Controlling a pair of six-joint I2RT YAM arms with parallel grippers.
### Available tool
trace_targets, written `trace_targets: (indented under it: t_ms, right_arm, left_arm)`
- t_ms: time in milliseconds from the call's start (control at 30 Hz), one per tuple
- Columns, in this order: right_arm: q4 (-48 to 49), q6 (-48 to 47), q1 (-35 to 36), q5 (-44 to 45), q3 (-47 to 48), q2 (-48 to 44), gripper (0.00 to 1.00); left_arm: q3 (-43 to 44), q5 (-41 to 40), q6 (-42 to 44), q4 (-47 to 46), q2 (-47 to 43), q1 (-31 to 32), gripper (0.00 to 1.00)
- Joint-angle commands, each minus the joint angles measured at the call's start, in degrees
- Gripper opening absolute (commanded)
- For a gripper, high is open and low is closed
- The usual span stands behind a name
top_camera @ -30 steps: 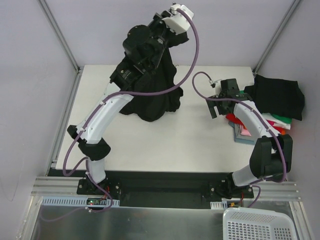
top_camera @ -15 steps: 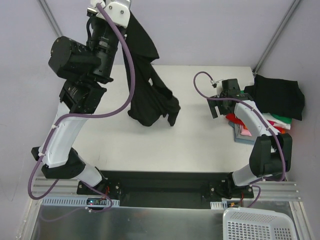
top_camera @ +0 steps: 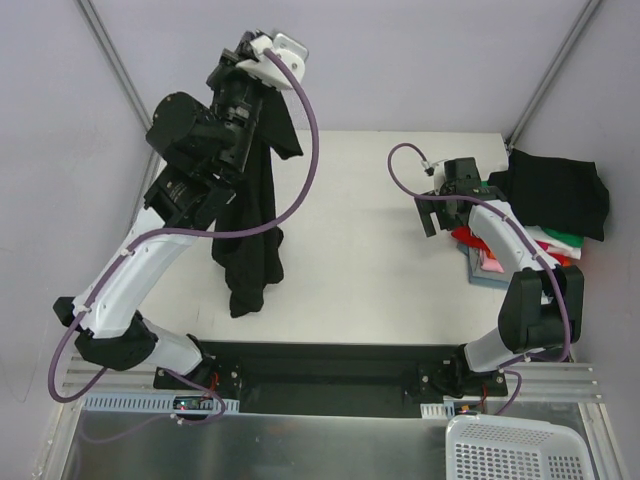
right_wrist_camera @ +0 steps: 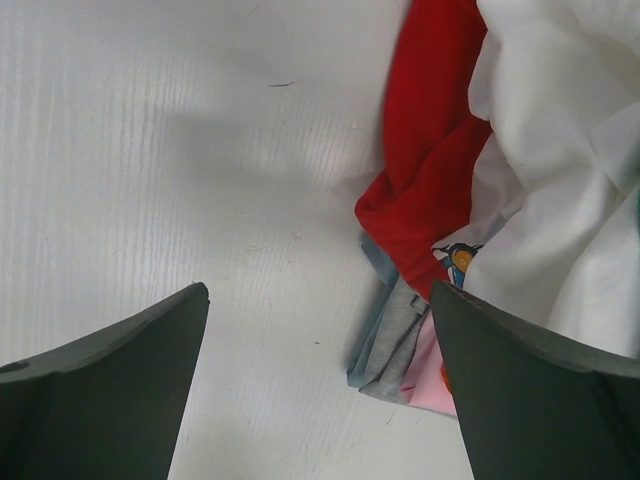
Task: Fold and stack the t-shirts
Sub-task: Move the tshirt to the center of the board
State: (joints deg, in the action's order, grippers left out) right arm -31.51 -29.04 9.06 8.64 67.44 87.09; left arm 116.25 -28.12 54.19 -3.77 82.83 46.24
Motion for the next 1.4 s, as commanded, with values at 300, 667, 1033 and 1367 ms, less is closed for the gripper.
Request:
trace_targets:
  t_ms: [300,667,1033,1367]
  right_arm:
    - [-1.8,-0.1,-0.4,-1.7,6.0,0.4,0.97]
    - [-1.2,-0.1,-0.3,-1.1,6.9,4.1,0.97]
    - [-2.9,-1.5,5.1,0.2,13.1,7.7,0.97]
    - [-7.1,-3.5,12.9,0.1,29.2,14.3,0.97]
  left_arm:
    - [-45.4,-12.1,15.5,-16.2,-18.8,-9.1,0.00]
    - [-46.0,-11.6,16.8,-14.6,-25.1,-16.3,0.00]
    - [-55.8,-13.6,22.8,-8.6,-33.1,-18.5,0.00]
    - [-65.9,-13.0,22.3,-6.6,-39.0,-24.0,0.00]
